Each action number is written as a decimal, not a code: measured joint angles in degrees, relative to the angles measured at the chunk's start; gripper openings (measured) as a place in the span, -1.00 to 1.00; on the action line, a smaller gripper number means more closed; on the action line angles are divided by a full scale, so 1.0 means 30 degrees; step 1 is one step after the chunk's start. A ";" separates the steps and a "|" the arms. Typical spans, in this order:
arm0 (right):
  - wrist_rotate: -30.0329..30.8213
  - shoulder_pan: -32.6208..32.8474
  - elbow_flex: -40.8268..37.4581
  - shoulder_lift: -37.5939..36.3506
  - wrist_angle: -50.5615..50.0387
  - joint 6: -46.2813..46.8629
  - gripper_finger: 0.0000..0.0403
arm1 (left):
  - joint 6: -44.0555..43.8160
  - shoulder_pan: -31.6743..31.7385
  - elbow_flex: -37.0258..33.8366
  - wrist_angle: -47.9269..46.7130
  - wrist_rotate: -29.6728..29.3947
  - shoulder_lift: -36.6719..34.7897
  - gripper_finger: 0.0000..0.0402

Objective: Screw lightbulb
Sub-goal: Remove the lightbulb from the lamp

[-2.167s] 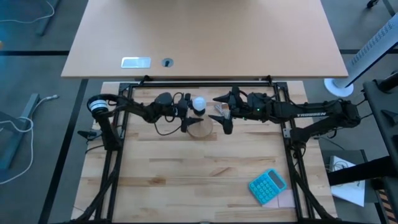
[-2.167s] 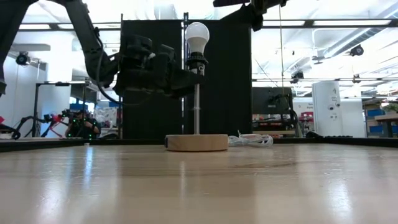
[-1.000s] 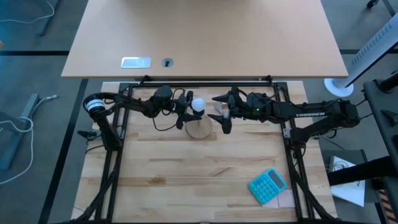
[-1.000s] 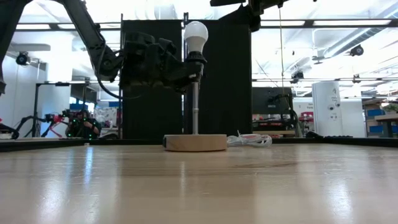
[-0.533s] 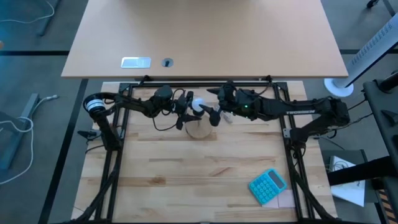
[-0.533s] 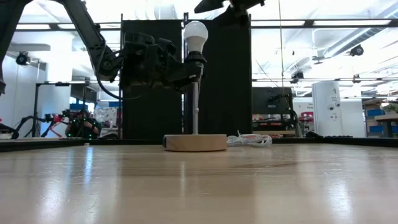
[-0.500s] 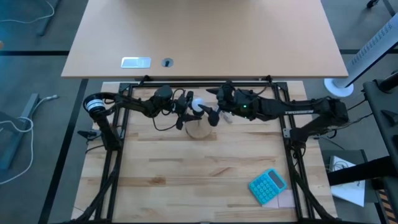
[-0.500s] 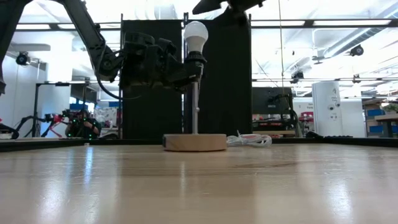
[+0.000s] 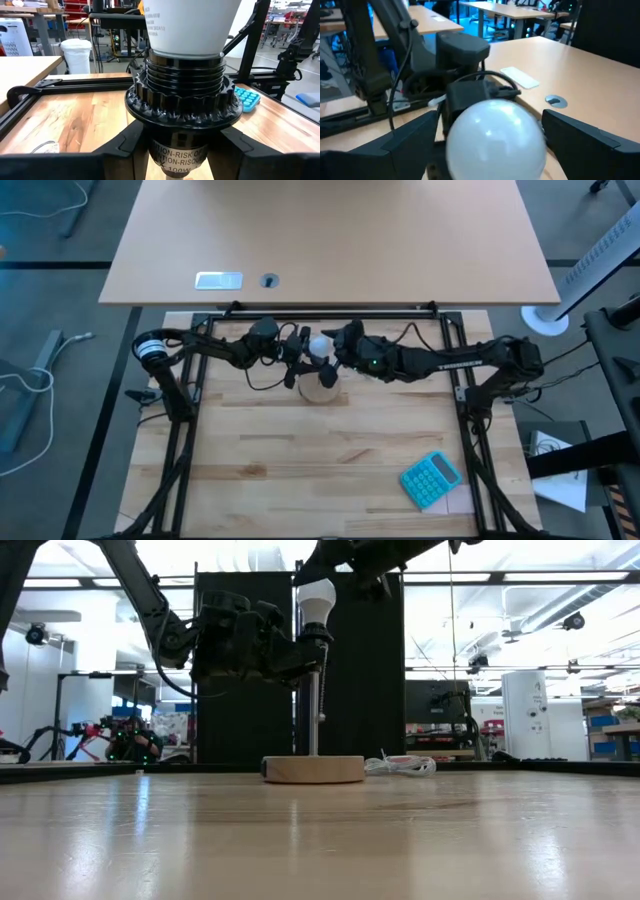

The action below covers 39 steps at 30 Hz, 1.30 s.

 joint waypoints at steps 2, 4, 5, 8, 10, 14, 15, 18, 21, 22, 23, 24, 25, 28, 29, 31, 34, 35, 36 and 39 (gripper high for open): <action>0.0025 -0.0106 -0.0175 -0.0181 0.0004 0.0344 0.75 | 0.0004 0.0000 -0.0007 0.0022 -0.0009 0.0000 -0.29; 0.0033 -0.0132 -0.0379 -0.0233 0.0369 0.0567 0.75 | 0.0018 0.0000 -0.0007 0.0022 -0.0033 0.0007 -0.29; 0.0033 -0.0132 -0.0480 -0.0269 0.0359 0.0667 0.75 | 0.0004 0.0000 -0.0007 0.0029 -0.0062 0.0007 -0.29; 0.0015 -0.0110 -0.0630 -0.0285 0.0261 0.0697 0.73 | -0.0087 0.0000 -0.0029 0.0135 -0.0074 0.0022 -0.29; 0.0018 -0.0146 -0.0634 -0.0276 0.0422 0.0701 0.68 | -0.0241 0.0005 -0.0034 0.0256 -0.0107 0.0036 -0.29; -0.0178 -0.0212 -0.0660 -0.0263 0.0429 0.0757 0.51 | -0.0345 0.0007 -0.0044 0.0385 -0.0174 0.0056 -0.29; -0.0239 -0.0212 -0.0673 -0.0263 0.0412 0.0759 0.45 | -0.0344 0.0007 -0.0044 0.0401 -0.0170 0.0058 -0.29; -0.0553 -0.0234 -0.0678 -0.0263 0.0405 0.0745 0.31 | -0.0338 0.0015 -0.0065 0.0495 -0.0155 0.0066 -0.29; -0.0592 -0.0241 -0.0678 -0.0263 0.0274 0.0719 0.22 | -0.0389 0.0022 -0.0060 0.0605 -0.0142 0.0073 -0.29; -0.0604 -0.0241 -0.0678 -0.0263 0.0201 0.0708 0.21 | -0.0394 0.0022 -0.0058 0.0605 -0.0133 0.0073 -0.29; -0.0642 -0.0241 -0.0678 -0.0267 0.0131 0.0701 0.20 | -0.0400 0.0018 -0.0051 0.0607 -0.0104 0.0060 -0.29; -0.0720 -0.0241 -0.0678 -0.0277 0.0089 0.0629 0.20 | -0.0413 0.0015 -0.0044 0.0617 -0.0004 0.0035 -0.29; -0.0921 -0.0241 -0.0678 -0.0343 0.0042 0.0485 0.20 | -0.0437 0.0015 -0.0044 0.0671 0.0180 0.0029 -0.29; -0.1756 -0.0255 -0.0678 -0.0593 -0.0167 0.0105 0.23 | -0.0614 0.0015 -0.0044 0.0736 0.0689 -0.0022 -0.29; -0.2068 -0.0262 -0.0678 -0.0705 -0.0225 0.0009 0.24 | -0.0705 0.0007 -0.0044 0.0729 0.0922 -0.0064 -0.29; -0.2847 -0.0263 -0.0699 -0.0943 -0.0401 -0.0330 0.24 | -0.0914 -0.0068 -0.0044 0.0758 0.1525 -0.0142 -0.29; -0.4186 -0.0263 -0.0702 -0.1260 -0.0438 -0.0886 0.23 | -0.1159 -0.0365 -0.0050 0.0738 0.2546 -0.0402 -0.29; -0.4638 -0.0255 -0.0703 -0.1396 -0.0461 -0.1129 0.22 | -0.1162 -0.0529 -0.0051 0.0774 0.2766 -0.0491 -0.29; -0.5211 -0.0254 -0.0700 -0.1497 -0.0483 -0.1389 0.22 | -0.1183 -0.0703 -0.0044 0.0801 0.2961 -0.0595 -0.29; -0.7178 -0.0219 -0.0705 -0.1702 -0.0411 -0.2126 0.21 | -0.1154 -0.1362 -0.0044 0.0822 0.3453 -0.0801 -0.29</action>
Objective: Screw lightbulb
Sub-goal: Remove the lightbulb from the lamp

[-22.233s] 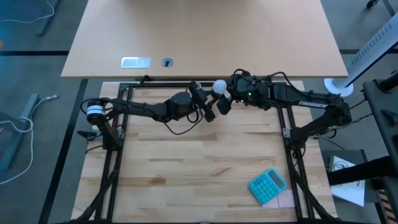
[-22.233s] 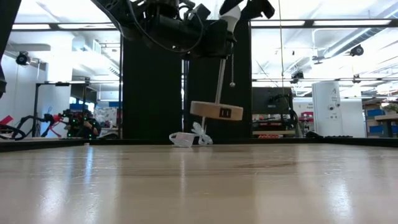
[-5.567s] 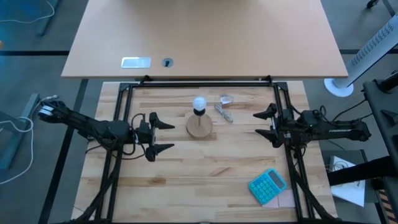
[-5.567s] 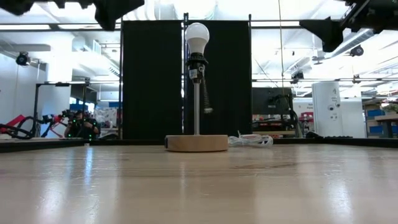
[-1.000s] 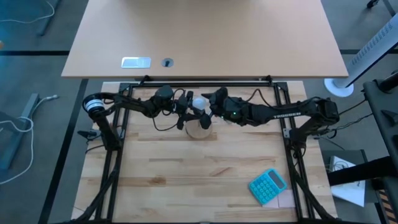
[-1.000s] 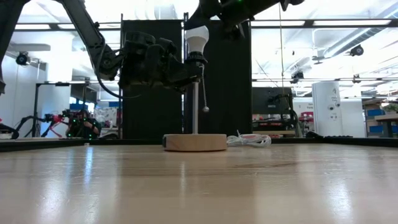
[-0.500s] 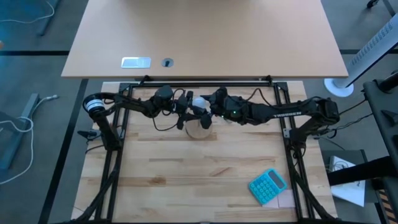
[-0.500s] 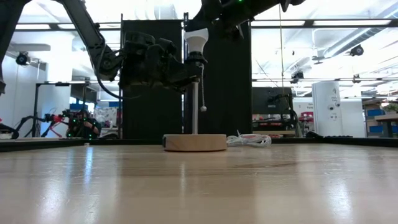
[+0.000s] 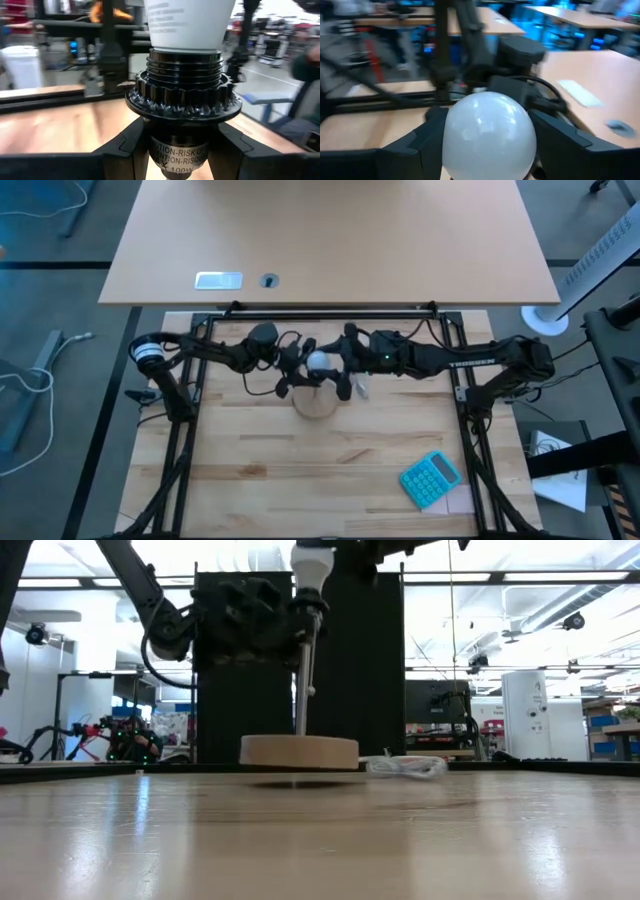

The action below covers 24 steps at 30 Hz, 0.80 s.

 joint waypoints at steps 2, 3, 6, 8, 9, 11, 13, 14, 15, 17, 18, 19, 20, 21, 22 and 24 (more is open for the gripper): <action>-0.1514 0.0000 -0.0002 -0.0032 0.0114 -0.0466 0.23 | -0.0007 -0.0377 0.0130 0.0040 0.0421 -0.0022 -0.29; -0.2373 -0.0010 0.0003 -0.0035 0.0232 -0.0676 0.24 | -0.0006 -0.0605 0.0234 0.0030 0.0597 -0.0029 -0.29; -0.5024 -0.0079 0.0080 -0.0087 0.0389 -0.1285 0.27 | 0.0030 -0.1320 0.0703 0.0048 0.0699 0.0027 -0.29; -0.6766 -0.0121 0.0239 -0.0055 0.0441 -0.1621 0.29 | 0.0030 -0.1842 0.1044 -0.0081 0.0753 0.0029 -0.29; -0.7594 -0.0147 0.0300 -0.0035 0.0486 -0.1736 0.29 | 0.0100 -0.2124 0.1252 -0.0288 0.0752 0.0029 -0.29; -0.9163 -0.0232 0.0404 0.0015 0.0491 -0.1961 0.30 | 0.0300 -0.2729 0.1671 -0.0699 0.0598 0.0036 -0.29; -1.0657 -0.0305 0.0524 0.0026 0.0501 -0.1994 0.30 | 0.0515 -0.3361 0.2108 -0.1153 0.0372 0.0044 -0.29; -1.1388 -0.0350 0.0590 0.0026 0.0495 -0.1925 0.30 | 0.0697 -0.3665 0.2301 -0.1427 0.0249 0.0044 -0.29; -1.2068 -0.0382 0.0629 0.0026 0.0495 -0.1813 0.30 | 0.0884 -0.3958 0.2492 -0.1779 0.0093 0.0044 -0.29; -1.3222 -0.0415 0.0665 0.0033 0.0440 -0.1652 0.31 | 0.1099 -0.4455 0.2715 -0.2249 -0.0345 0.0044 -0.29; -1.3554 -0.0419 0.0668 0.0033 0.0391 -0.1593 0.32 | 0.1107 -0.4607 0.2774 -0.2330 -0.0500 0.0044 -0.29; -1.3643 -0.0420 0.0678 -0.0008 0.0282 -0.1550 0.34 | 0.1103 -0.4691 0.2790 -0.2370 -0.0579 0.0044 -0.29; -1.3686 -0.0415 0.0684 -0.0031 0.0148 -0.1538 0.37 | 0.1113 -0.4743 0.2790 -0.2381 -0.0704 0.0044 -0.29; -1.3714 -0.0415 0.0690 -0.0079 0.0054 -0.1429 0.40 | 0.1153 -0.4757 0.2751 -0.2356 -0.0923 0.0044 -0.29; -1.3727 -0.0415 0.0690 -0.0164 -0.0093 -0.1187 0.44 | 0.1186 -0.4765 0.2642 -0.2267 -0.1235 0.0044 -0.29; -1.3604 -0.0420 0.0683 -0.0271 -0.0382 -0.0755 0.54 | 0.1104 -0.4724 0.2438 -0.2250 -0.2028 0.0044 -0.29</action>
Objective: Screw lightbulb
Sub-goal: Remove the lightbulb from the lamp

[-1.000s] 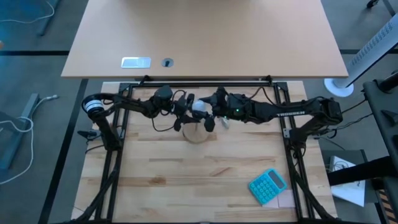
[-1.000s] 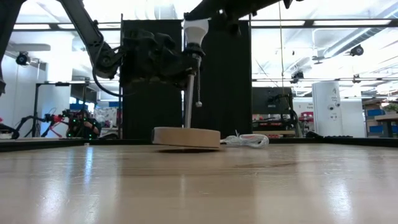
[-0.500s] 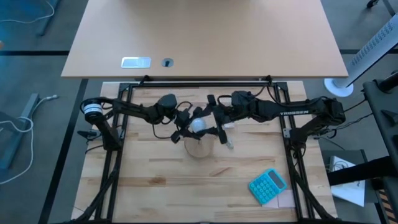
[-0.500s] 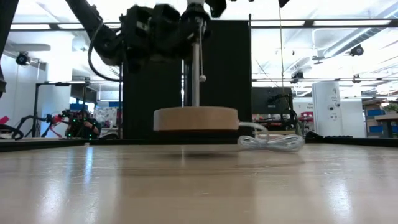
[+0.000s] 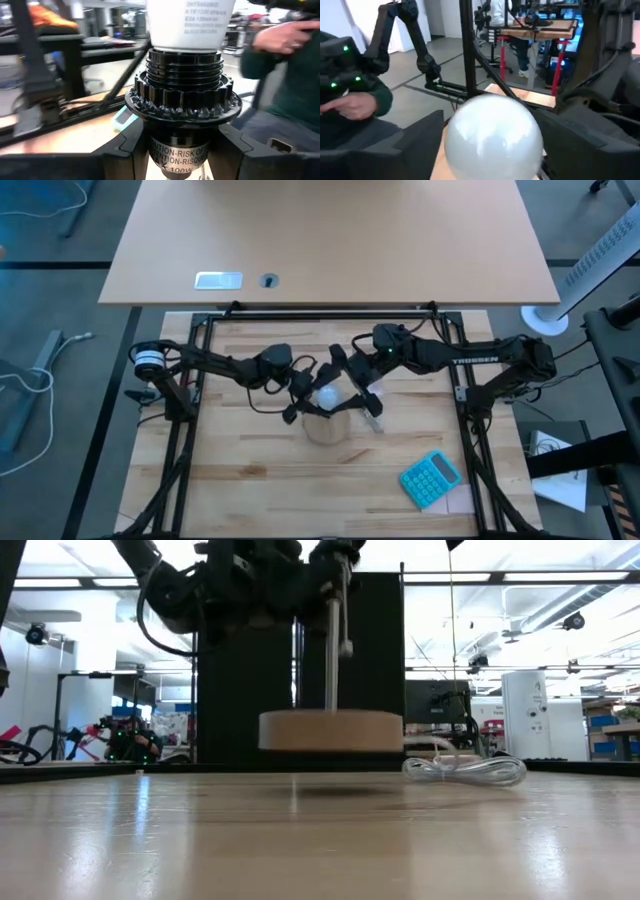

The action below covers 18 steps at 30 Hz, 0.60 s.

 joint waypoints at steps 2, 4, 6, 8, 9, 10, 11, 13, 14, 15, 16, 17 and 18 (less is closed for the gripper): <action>0.0681 0.0004 0.0000 -0.0159 -0.0238 0.0076 0.64 | 0.0068 0.0093 -0.0255 -0.0051 -0.1207 0.0000 -0.29; 0.1502 0.0004 0.0000 -0.0375 -0.0469 -0.0156 0.72 | 0.0100 0.0163 -0.0535 -0.0144 -0.2371 0.0000 -0.29; 0.2731 0.0004 0.0000 -0.0680 -0.0842 -0.0434 0.78 | 0.0180 0.0217 -0.0755 -0.0090 -0.3346 -0.0004 -0.29; 0.4114 0.0004 0.0000 -0.1121 -0.1161 -0.0507 0.82 | 0.0211 0.0384 -0.0953 -0.0001 -0.4044 -0.0099 -0.29; 0.4682 0.0004 0.0000 -0.1332 -0.1338 -0.0438 0.83 | 0.0138 0.0452 -0.1066 0.0007 -0.4580 -0.0191 -0.29; 0.5251 0.0004 0.0000 -0.1566 -0.1344 -0.0361 0.83 | 0.0077 0.0499 -0.1201 0.0003 -0.5414 -0.0316 -0.29; 0.6021 0.0004 0.0000 -0.1928 -0.1550 -0.0165 0.84 | 0.0073 0.0539 -0.1321 -0.0002 -0.6394 -0.0422 -0.29; 0.8248 0.0110 0.0000 -0.2489 -0.1850 0.0308 0.84 | 0.0074 0.0596 -0.1478 -0.0026 -0.8925 -0.0598 -0.29; 0.9616 0.0199 0.0017 -0.2717 -0.2055 0.0398 0.84 | 0.0065 0.0610 -0.1483 -0.0015 -1.0520 -0.0632 -0.29; 1.1026 0.0283 0.0022 -0.2850 -0.2444 0.0421 0.84 | 0.0040 0.0614 -0.1486 -0.0019 -1.2092 -0.0666 -0.29; 1.2543 0.0387 0.0015 -0.2990 -0.2820 0.0435 0.84 | -0.0038 0.0614 -0.1488 -0.0001 -1.3754 -0.0680 -0.29; 1.4132 0.0494 0.0022 -0.3032 -0.2974 0.0488 0.84 | -0.0077 0.0607 -0.1489 0.0007 -1.5315 -0.0685 -0.29; 1.5602 0.0595 0.0015 -0.3032 -0.3159 0.0696 0.84 | -0.0063 0.0607 -0.1491 0.0007 -1.6681 -0.0685 -0.29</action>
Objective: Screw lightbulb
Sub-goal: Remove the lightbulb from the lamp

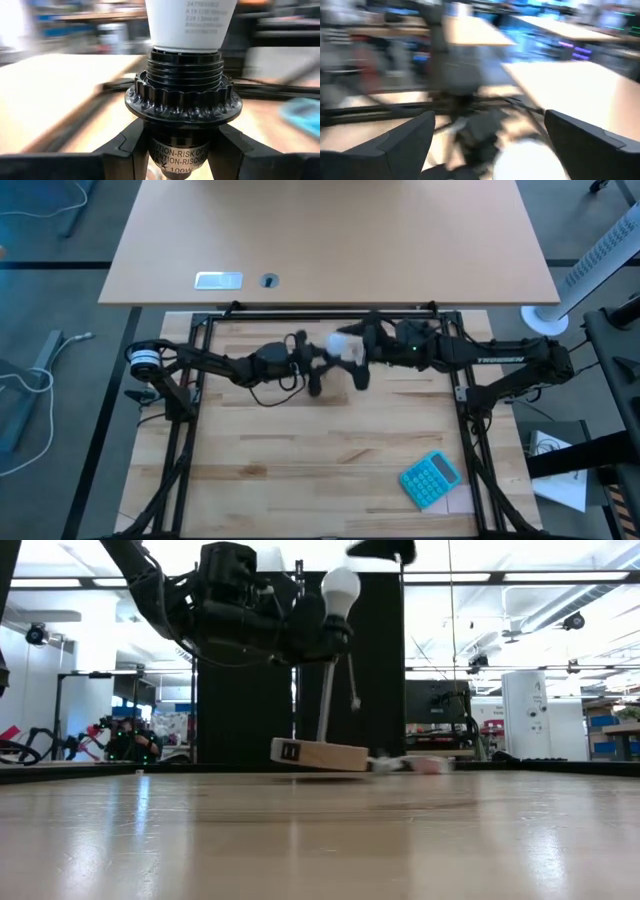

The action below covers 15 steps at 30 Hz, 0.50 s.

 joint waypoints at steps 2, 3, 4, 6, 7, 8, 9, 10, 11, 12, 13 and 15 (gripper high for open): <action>0.3173 0.0107 -0.0015 0.0026 -0.0124 0.0667 0.83 | -0.0002 0.0007 0.0000 -0.0036 -0.2180 0.0000 -0.29; 0.4573 0.0120 -0.0015 0.0059 -0.0155 0.0979 0.83 | 0.0081 0.0007 0.0000 -0.0036 -0.3022 0.0000 -0.28; 0.5495 0.0114 -0.0015 0.0191 -0.0161 0.1126 0.83 | 0.0275 0.0003 0.0000 -0.0036 -0.3656 0.0000 -0.28; 0.6238 0.0067 -0.0015 0.0322 -0.0156 0.1253 0.83 | 0.0943 -0.0015 0.0000 -0.0048 -0.4619 0.0000 -0.28; 0.6420 0.0024 -0.0020 0.0369 -0.0223 0.1412 0.83 | 0.1383 -0.0015 0.0000 -0.0182 -0.5005 0.0000 -0.29; 0.6461 0.0027 -0.0022 0.0454 -0.0208 0.1689 0.83 | 0.1868 -0.0015 0.0008 -0.0508 -0.5325 -0.0004 -0.29; 0.6487 0.0024 -0.0022 0.0534 -0.0068 0.2078 0.83 | 0.2366 -0.0022 0.0113 -0.1102 -0.5670 -0.0007 -0.29; 0.6464 -0.0031 -0.0012 0.0524 -0.0117 0.2572 0.83 | 0.2596 -0.0022 0.0354 -0.1612 -0.5895 -0.0007 -0.29; 0.6359 -0.0107 0.0077 0.0467 -0.0567 0.3075 0.83 | 0.3029 -0.0061 0.0635 -0.2501 -0.5954 -0.0131 -0.29; 0.6080 -0.0188 0.0322 0.0459 -0.1261 0.3612 0.83 | 0.3380 -0.0094 0.0898 -0.3395 -0.6137 -0.0209 -0.29; 0.5719 -0.0297 0.0735 0.0459 -0.1903 0.4148 0.83 | 0.3579 -0.0128 0.1312 -0.4314 -0.6174 -0.0223 -0.29; 0.5545 -0.0415 0.1705 0.0441 -0.3676 0.4980 0.83 | 0.4457 -0.0321 0.1969 -0.5901 -0.6285 -0.0220 -0.29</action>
